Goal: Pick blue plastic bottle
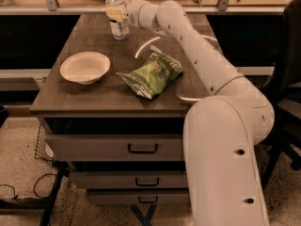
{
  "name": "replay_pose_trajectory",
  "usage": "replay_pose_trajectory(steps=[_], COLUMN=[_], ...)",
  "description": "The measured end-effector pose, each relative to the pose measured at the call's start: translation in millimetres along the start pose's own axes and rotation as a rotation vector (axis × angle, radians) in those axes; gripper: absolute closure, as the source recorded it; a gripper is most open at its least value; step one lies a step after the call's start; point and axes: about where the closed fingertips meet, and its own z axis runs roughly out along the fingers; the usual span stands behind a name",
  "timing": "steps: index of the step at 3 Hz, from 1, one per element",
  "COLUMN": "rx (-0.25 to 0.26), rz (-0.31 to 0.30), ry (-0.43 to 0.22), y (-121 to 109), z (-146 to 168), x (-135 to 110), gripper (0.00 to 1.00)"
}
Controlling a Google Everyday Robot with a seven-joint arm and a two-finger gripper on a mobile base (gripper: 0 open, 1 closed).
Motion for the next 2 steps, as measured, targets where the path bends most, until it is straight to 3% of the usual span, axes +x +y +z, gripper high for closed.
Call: replay_pose_trajectory(steps=[1, 2], rx=[-0.004, -0.004], rz=[0.001, 0.001], ry=[0.001, 0.001], y=[2.3, 2.3], z=[2.2, 2.2], x=[0.7, 0.7], gripper=[1.0, 1.0])
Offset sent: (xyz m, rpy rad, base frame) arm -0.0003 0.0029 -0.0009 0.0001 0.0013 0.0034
